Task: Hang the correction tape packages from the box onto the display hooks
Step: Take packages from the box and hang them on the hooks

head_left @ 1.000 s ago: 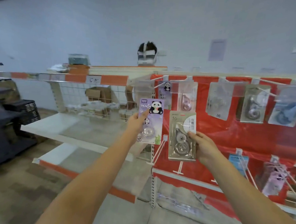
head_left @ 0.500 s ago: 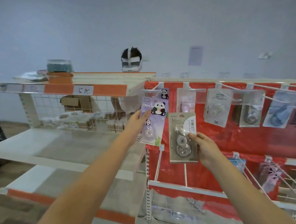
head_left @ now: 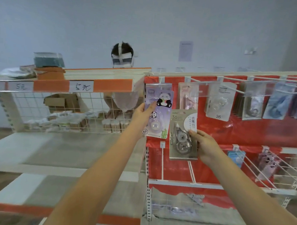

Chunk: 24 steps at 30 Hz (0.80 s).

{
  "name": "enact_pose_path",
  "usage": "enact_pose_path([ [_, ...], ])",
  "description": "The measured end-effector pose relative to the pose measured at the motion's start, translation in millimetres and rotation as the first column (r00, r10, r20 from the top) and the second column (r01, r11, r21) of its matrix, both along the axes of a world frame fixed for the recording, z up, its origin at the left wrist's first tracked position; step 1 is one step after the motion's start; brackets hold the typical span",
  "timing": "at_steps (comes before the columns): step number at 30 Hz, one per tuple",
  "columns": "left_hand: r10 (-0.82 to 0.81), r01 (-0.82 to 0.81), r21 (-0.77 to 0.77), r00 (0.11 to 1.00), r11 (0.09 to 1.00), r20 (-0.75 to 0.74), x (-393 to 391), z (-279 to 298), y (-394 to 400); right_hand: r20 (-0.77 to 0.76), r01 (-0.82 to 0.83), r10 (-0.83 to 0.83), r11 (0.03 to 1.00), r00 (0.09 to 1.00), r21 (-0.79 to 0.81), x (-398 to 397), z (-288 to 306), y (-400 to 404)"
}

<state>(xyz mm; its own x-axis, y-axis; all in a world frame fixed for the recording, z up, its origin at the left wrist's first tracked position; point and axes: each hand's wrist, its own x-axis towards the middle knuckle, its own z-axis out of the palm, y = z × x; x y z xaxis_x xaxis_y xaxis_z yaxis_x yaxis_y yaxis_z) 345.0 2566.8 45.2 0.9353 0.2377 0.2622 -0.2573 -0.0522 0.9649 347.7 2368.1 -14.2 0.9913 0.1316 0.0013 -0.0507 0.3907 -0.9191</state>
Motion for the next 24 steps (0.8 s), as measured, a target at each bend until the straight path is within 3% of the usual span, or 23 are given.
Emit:
enact_pose_path([
  [11,0.026,-0.026,0.014,1.0,1.0,-0.004,24,-30,-2,-0.056,0.092,-0.094,0.995,0.994,-0.035,12,-18,-2],
  [16,-0.02,0.017,0.037,0.996,0.999,0.081,26,-40,-3,-0.054,0.085,-0.087,0.996,0.995,-0.039,18,-23,-8],
  [21,-0.073,0.087,-0.093,0.987,0.992,0.142,13,-35,-7,-0.054,0.093,-0.092,0.996,0.994,0.003,21,-20,-15],
  [24,-0.013,0.034,-0.133,0.989,0.991,0.15,7,-24,-10,-0.051,0.087,-0.086,0.996,0.995,0.014,23,-18,-16],
])
